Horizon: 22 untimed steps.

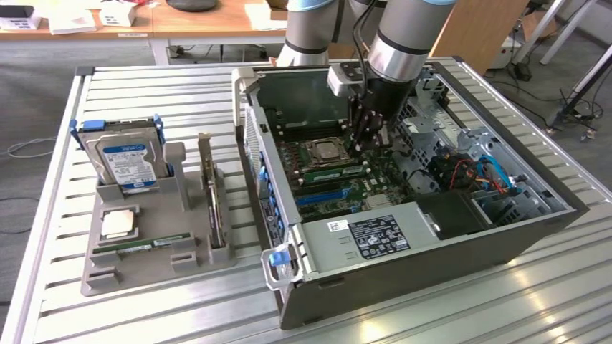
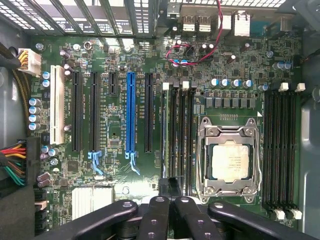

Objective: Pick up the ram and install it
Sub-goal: 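Press down the ram until it locks into place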

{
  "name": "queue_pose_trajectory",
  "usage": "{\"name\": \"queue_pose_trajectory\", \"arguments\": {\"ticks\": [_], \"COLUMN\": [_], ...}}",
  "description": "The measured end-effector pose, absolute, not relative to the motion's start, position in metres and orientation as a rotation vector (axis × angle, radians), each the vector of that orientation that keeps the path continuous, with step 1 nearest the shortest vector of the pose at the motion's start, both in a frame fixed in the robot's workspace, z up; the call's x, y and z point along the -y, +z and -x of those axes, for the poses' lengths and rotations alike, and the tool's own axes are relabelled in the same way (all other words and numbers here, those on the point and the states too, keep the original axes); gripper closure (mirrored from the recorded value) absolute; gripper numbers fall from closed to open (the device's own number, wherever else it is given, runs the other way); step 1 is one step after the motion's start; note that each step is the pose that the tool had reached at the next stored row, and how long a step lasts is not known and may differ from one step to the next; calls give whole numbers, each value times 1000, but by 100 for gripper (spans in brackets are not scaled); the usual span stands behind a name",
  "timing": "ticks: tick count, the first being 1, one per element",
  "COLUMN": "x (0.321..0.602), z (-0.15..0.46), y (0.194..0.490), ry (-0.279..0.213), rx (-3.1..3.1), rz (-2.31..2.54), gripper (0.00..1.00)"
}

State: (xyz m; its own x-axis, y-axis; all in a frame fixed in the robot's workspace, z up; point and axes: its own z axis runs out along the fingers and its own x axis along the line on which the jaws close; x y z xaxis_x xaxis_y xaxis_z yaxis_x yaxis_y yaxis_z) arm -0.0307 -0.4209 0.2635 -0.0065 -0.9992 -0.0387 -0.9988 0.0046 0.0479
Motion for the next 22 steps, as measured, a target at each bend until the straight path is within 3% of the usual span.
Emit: {"name": "queue_pose_trajectory", "arguments": {"ticks": [22], "x": [421], "z": [-2], "y": [263], "ry": [-96], "rx": [2222], "rz": [-2210], "gripper": [89]}}
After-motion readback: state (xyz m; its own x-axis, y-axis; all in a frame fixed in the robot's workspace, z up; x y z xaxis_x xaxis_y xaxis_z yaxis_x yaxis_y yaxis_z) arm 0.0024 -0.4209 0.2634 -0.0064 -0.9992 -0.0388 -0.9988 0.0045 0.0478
